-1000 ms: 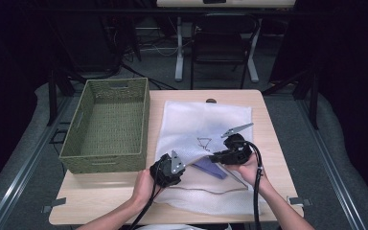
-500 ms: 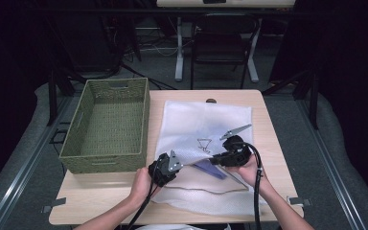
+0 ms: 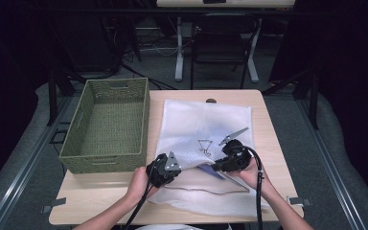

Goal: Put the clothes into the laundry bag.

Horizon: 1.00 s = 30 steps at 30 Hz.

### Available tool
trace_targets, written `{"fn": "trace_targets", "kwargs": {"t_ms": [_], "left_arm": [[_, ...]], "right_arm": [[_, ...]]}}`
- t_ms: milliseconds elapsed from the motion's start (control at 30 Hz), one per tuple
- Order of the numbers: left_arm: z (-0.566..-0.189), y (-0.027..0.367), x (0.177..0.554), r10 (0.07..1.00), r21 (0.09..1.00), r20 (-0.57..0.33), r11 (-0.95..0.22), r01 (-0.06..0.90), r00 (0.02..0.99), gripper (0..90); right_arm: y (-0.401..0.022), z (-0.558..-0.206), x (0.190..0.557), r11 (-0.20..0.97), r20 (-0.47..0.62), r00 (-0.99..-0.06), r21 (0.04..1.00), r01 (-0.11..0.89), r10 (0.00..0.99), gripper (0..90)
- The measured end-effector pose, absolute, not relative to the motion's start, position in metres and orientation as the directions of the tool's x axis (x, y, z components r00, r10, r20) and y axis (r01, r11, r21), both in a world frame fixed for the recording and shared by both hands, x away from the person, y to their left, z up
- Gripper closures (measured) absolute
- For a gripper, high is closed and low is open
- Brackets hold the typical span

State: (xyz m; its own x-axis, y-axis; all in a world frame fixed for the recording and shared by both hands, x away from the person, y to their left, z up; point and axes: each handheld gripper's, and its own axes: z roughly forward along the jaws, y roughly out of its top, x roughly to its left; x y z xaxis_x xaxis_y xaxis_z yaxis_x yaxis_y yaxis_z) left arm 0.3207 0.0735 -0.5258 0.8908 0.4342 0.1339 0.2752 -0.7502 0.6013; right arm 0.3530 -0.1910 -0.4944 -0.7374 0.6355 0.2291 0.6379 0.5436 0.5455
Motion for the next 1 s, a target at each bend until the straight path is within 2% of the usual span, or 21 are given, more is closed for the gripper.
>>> {"fn": "trace_targets", "kwargs": {"t_ms": [200,333,700,1000], "left_arm": [[-0.524,0.078,0.321,0.400,0.578,0.092,-0.767,0.278,0.912,89.0],[-0.528,0.082,0.324,0.398,0.588,0.022,-0.747,0.310,0.917,89.0],[-0.533,0.082,0.321,0.366,0.548,0.008,-0.780,0.302,0.931,89.0],[-0.542,0.082,0.319,0.344,0.506,-0.038,-0.803,0.315,0.938,88.9]], "right_arm": [[-0.189,-0.498,0.351,0.582,0.211,-0.750,0.514,0.630,0.627,77.8],[-0.187,-0.502,0.350,0.608,0.205,-0.760,0.488,0.626,0.617,78.8],[-0.186,-0.513,0.352,0.642,0.221,-0.768,0.440,0.628,0.601,79.8],[-0.182,-0.527,0.353,0.679,0.228,-0.778,0.387,0.624,0.585,79.8]]}}
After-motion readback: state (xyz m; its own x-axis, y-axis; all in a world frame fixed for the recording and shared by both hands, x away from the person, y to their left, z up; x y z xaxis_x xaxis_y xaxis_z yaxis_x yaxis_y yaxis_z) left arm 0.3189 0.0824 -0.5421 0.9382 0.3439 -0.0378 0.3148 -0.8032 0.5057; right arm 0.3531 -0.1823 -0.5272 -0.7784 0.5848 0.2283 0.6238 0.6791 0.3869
